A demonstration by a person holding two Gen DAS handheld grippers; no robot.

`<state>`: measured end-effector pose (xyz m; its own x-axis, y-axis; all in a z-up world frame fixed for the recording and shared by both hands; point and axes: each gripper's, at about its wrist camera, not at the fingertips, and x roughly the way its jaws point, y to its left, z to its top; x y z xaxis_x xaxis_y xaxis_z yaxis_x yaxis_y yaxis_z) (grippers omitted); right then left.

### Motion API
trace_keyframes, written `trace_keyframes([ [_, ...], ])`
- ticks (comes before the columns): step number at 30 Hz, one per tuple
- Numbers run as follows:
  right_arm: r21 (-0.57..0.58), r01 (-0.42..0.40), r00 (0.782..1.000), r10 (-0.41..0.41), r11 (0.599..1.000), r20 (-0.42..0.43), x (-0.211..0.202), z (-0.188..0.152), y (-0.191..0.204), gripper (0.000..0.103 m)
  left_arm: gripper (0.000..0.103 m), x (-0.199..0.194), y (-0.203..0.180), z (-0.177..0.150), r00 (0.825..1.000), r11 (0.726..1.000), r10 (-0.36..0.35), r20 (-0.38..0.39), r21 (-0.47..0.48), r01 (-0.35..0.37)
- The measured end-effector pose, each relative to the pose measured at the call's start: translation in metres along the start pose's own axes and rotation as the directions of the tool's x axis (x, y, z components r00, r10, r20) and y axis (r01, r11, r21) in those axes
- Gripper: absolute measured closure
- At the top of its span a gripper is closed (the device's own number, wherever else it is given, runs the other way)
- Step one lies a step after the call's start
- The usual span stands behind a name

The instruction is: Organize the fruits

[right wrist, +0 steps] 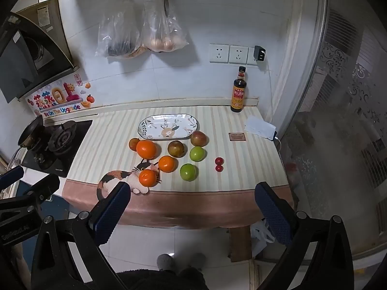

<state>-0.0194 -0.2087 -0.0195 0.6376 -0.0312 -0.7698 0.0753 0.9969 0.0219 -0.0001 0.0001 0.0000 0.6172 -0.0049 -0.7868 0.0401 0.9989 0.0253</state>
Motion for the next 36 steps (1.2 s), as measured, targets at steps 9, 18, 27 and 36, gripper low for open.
trace_keyframes([
  [9, -0.003, -0.001, 1.000, 0.001, 1.000, -0.005, -0.003, -0.002, -0.001, 0.000, 0.000, -0.002, -0.001, -0.001, 1.000, 1.000, 0.005, -0.006, 0.006, -0.005],
  [18, 0.001, 0.000, 1.000, 0.000, 1.000, 0.003, -0.008, -0.005, -0.002, 0.000, 0.000, -0.003, -0.001, -0.001, 1.000, 1.000, 0.001, -0.007, 0.006, -0.001],
  [27, 0.000, 0.002, 1.000, -0.002, 1.000, 0.005, -0.010, -0.006, -0.003, 0.000, 0.000, -0.006, -0.003, 0.001, 1.000, 1.000, -0.001, -0.003, 0.007, 0.001],
  [36, 0.000, 0.001, 1.000, -0.001, 1.000, 0.007, -0.015, -0.008, -0.006, 0.000, 0.000, -0.006, -0.003, 0.000, 1.000, 1.000, -0.002, 0.001, 0.003, 0.002],
])
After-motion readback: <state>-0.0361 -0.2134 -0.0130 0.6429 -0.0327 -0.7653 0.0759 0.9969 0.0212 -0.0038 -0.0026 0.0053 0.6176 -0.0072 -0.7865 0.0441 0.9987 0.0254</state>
